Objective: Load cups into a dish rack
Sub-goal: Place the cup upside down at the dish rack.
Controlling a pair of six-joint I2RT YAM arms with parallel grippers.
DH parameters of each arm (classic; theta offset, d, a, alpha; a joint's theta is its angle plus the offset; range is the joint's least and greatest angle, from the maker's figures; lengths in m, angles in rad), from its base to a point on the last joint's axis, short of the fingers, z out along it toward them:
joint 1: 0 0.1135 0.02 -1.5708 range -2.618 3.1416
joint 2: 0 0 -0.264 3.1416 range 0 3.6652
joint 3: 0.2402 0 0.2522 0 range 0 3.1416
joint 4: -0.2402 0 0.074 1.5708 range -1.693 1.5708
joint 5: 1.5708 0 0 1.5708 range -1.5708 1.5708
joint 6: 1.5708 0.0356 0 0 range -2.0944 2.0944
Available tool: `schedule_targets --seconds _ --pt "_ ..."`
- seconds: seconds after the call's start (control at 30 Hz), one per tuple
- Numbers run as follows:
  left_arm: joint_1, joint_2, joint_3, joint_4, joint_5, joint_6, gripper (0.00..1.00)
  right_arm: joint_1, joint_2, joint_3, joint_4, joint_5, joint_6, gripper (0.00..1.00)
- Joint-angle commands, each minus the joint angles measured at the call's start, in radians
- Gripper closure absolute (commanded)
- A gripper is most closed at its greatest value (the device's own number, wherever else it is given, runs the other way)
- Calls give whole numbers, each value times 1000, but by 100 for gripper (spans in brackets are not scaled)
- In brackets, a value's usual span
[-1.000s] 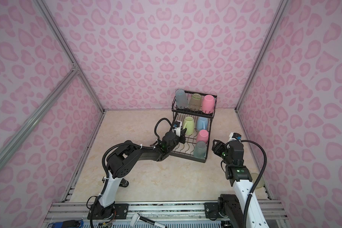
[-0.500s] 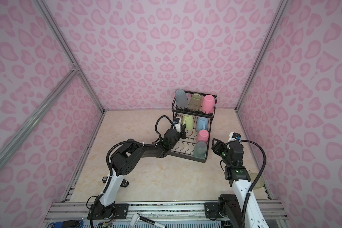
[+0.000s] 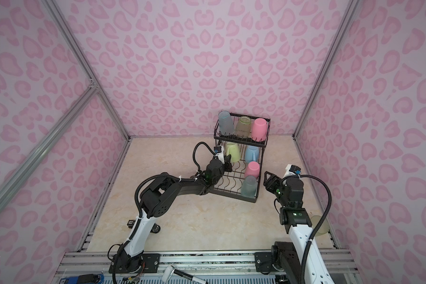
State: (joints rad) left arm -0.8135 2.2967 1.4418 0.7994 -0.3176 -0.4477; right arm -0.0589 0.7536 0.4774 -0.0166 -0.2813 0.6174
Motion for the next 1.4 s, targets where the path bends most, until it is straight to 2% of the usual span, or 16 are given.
schedule_targets --seconds 0.0,0.5,1.37 --pt "2 2 19 18 -21 -85 97 1 -9 -8 20 -7 0 36" --pt "3 3 45 -130 -5 -158 95 -4 -20 -12 21 -7 -4 36" --pt "-8 10 103 -305 56 -53 94 -20 -48 -32 28 -4 7 36"
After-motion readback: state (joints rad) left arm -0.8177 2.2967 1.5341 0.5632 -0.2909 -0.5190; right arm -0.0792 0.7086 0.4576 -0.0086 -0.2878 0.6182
